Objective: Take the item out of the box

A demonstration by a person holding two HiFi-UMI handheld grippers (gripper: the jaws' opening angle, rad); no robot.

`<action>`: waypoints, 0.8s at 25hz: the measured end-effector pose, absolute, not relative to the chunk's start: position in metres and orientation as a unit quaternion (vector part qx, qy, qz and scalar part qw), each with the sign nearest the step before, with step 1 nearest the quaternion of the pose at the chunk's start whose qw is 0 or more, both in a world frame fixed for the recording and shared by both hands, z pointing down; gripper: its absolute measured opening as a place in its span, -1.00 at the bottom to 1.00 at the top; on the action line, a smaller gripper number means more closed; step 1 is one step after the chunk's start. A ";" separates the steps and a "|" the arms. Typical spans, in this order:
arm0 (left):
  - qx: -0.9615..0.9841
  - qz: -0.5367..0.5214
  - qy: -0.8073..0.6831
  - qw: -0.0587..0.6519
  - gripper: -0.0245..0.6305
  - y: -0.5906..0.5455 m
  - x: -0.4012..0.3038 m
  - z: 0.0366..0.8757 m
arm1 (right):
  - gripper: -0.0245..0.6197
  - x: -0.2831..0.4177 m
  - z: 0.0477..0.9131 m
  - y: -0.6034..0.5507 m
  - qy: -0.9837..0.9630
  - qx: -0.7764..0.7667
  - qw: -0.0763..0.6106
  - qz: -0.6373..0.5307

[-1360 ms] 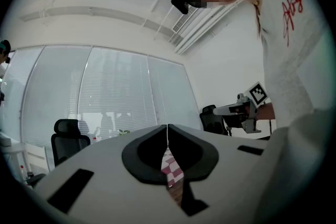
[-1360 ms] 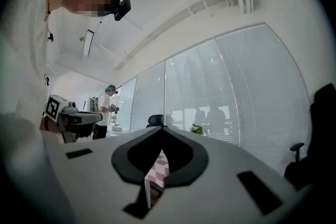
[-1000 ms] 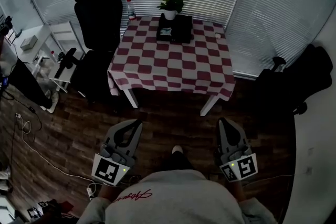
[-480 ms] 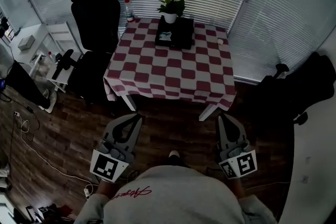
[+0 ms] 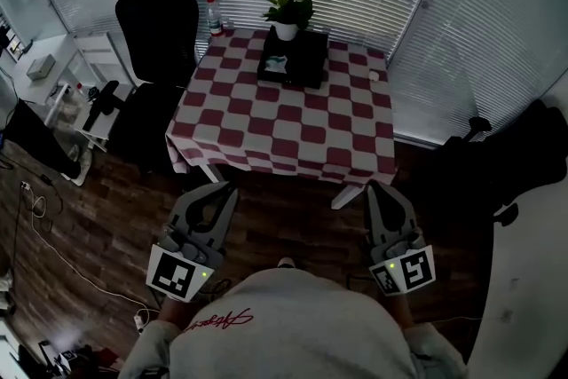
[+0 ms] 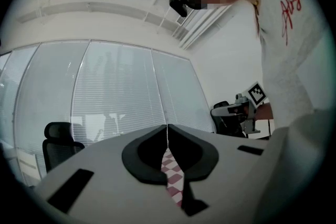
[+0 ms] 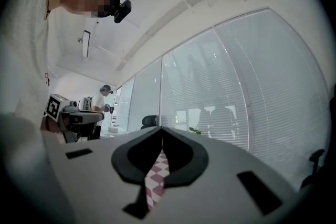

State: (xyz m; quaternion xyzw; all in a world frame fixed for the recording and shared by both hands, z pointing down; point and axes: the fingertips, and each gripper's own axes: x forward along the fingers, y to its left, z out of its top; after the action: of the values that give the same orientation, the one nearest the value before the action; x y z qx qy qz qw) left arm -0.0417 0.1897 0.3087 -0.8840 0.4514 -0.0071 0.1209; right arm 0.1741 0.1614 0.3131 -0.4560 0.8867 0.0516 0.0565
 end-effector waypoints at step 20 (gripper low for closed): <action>-0.881 -0.008 0.455 0.128 -0.87 0.133 0.002 0.310 | -0.89 0.202 0.320 0.106 0.900 -0.430 0.057 0.045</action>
State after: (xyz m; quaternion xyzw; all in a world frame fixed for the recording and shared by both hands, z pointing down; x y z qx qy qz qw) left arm 0.0019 0.1333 0.3096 -0.8812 0.4550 -0.0077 0.1282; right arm 0.2020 0.1062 0.3197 -0.4302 0.8998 0.0452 0.0571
